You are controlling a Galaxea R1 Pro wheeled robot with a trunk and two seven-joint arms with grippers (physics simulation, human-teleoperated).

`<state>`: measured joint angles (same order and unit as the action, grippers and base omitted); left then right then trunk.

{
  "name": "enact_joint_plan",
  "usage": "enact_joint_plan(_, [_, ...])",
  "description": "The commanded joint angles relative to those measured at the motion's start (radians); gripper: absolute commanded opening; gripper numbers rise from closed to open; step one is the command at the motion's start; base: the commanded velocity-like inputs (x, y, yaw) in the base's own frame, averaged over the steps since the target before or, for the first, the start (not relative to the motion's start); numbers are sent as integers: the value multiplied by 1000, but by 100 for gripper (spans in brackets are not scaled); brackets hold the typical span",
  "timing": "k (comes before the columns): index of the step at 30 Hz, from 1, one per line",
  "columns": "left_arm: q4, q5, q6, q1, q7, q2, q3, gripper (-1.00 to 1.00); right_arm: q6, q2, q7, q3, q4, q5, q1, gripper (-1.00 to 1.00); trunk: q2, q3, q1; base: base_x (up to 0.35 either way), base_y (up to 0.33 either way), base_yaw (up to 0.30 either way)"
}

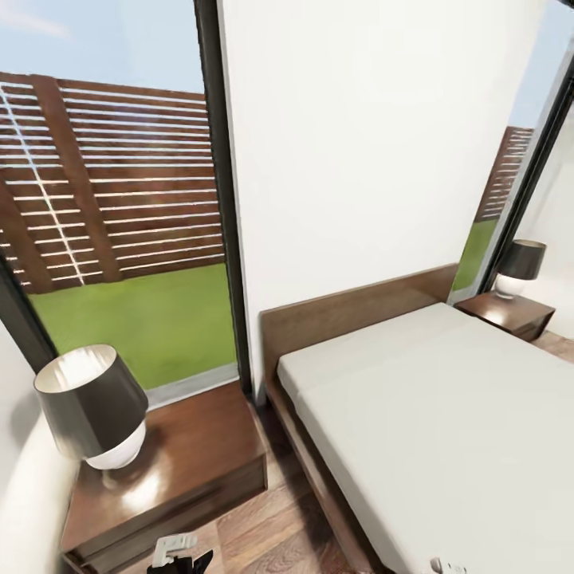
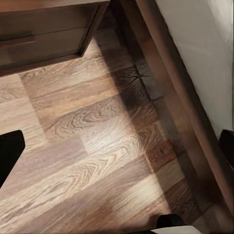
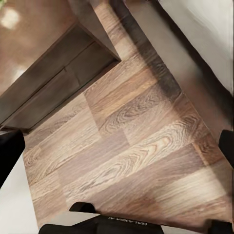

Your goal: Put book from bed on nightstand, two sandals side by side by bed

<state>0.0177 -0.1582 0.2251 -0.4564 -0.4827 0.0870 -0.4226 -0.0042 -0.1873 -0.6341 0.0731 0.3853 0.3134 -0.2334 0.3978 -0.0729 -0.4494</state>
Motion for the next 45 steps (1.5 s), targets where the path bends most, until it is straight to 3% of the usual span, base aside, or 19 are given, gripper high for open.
enact_joint_plan(1, [-1, -11, 5, -1, -2, 0, -8, 100, 0, 0, -6, 2, -2, 4, -1, 100, 2, -2, -1, 0, 0, -300])
enact_joint_plan(45, [-1, -11, 5, -1, -2, 0, -8, 100, 0, 0, -6, 3, -2, 4, -1, 100, 2, -2, -1, 0, 0, -300])
